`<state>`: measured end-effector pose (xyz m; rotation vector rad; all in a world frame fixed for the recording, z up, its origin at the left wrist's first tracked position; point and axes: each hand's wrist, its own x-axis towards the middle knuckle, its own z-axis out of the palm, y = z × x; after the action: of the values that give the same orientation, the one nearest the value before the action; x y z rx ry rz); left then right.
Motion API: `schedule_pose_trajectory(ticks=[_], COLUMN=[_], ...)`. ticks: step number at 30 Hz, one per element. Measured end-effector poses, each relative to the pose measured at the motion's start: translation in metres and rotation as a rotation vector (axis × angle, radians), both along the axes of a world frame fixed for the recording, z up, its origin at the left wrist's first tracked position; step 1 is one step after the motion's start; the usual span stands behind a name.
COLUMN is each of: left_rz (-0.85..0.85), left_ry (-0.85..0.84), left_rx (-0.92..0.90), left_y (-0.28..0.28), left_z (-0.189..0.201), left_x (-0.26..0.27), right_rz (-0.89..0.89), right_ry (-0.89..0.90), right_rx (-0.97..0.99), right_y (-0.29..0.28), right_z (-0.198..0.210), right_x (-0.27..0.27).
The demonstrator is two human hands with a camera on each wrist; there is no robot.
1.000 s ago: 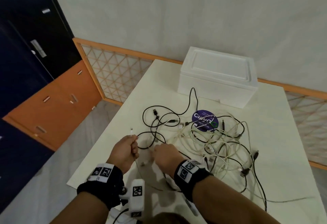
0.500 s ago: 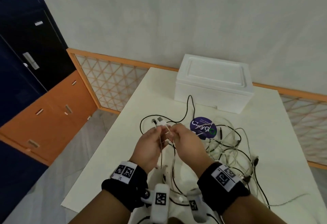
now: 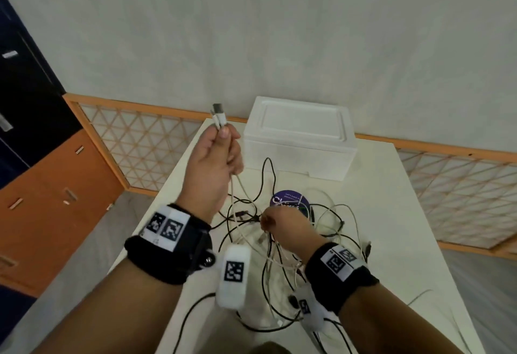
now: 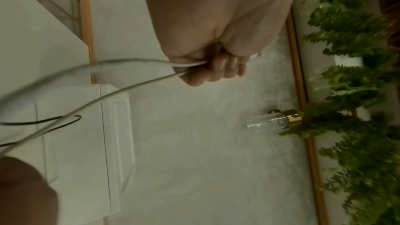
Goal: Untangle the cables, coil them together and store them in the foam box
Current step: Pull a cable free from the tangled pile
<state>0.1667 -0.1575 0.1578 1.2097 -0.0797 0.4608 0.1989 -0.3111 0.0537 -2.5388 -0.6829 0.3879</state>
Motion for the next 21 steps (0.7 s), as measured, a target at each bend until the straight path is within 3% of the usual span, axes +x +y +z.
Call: schedule_pose_trajectory(ticks=[4,6,9,11,13,15,18,19,21], left_rz=[0.102,0.019,-0.091,-0.109,-0.153,-0.171,-0.232,-0.245,-0.225], left_ry=[0.220,0.298,0.384,0.403,0.401,0.368,0.290,0.257,0.223], left_rx=[0.396,0.588,0.793,1.024,1.108,0.948,0.355,0.232,0.237], left_y=[0.019,0.017,0.009,0.009,0.011,0.010,0.004,0.005,0.012], left_z=[-0.012,-0.021,-0.029,-0.027,-0.018,-0.005,0.024,0.031,0.039], left_x=[0.010,0.008,0.007,0.009,0.008,0.004,-0.003,-0.003,-0.004], right_rz=[-0.116,-0.149,-0.112,-0.133,-0.145,-0.127,-0.073,-0.056,-0.070], right_ry=[-0.117,-0.147,-0.209,-0.228,-0.200,-0.136,0.025,0.058,0.081], right_rx=[0.273,0.370,0.369,0.394,0.432,0.423,0.159,0.065,0.009], right_y=[-0.003,-0.003,-0.002,-0.004,-0.005,-0.005,-0.003,-0.005,-0.010], right_z=[0.049,0.071,0.079,0.076,0.070,0.058,0.032,0.025,0.019], right_x=[0.016,0.016,0.011,0.008,0.006,0.005,0.006,0.005,0.006])
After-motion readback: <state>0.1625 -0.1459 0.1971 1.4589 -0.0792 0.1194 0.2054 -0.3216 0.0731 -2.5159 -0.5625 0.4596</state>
